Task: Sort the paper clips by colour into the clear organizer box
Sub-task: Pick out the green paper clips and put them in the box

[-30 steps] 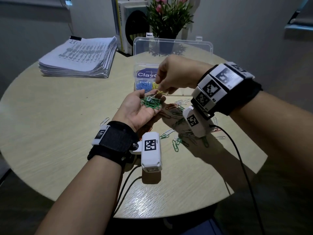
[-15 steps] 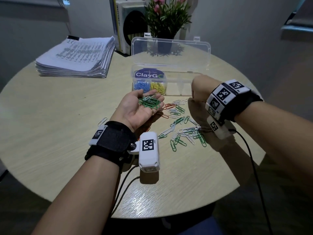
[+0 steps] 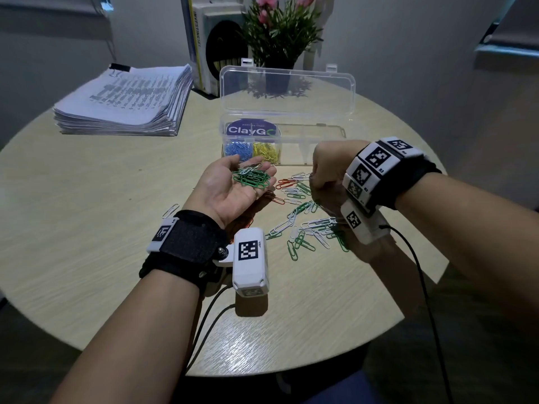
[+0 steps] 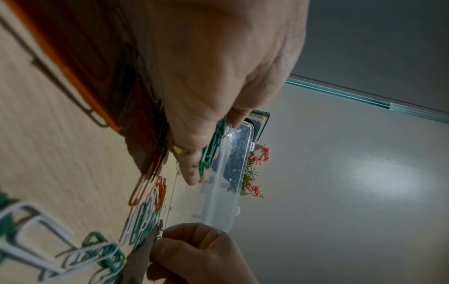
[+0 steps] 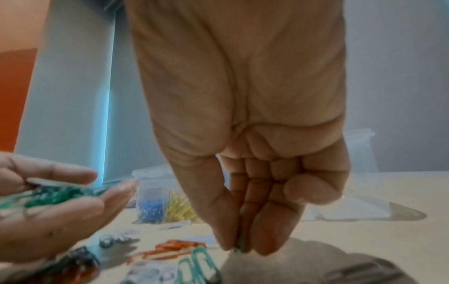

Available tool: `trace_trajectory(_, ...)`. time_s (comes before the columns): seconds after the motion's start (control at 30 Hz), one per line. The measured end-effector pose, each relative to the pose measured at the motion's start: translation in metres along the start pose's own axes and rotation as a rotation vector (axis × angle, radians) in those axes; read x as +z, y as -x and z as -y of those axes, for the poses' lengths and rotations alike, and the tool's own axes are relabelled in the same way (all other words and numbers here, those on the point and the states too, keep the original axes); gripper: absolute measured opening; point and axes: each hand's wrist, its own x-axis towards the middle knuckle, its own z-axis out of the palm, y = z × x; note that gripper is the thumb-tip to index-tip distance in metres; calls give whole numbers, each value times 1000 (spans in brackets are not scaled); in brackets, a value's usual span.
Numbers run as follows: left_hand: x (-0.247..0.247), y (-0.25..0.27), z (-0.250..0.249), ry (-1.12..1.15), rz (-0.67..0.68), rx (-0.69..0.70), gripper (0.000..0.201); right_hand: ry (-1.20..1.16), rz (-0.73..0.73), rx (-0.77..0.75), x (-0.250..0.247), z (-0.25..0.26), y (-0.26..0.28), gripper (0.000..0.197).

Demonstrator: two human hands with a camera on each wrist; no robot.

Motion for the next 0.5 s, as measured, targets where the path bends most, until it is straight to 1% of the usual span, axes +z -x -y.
trace_trajectory(0.13,0,-1,0,-7,-7,0,43,-111,37,-17,-12,7,7,27)
trace_trajectory(0.2,0,-2,0,-7,-8,-1,43,-131,47,-25,-13,9,9,27)
trace_trajectory(0.33,-1,-2,-1,-9,-7,2,43,-103,60,-54,-10,15,10,29)
trace_trajectory(0.5,0,-2,-1,-1,-6,3,43,-68,67,-47,-8,18,10,31)
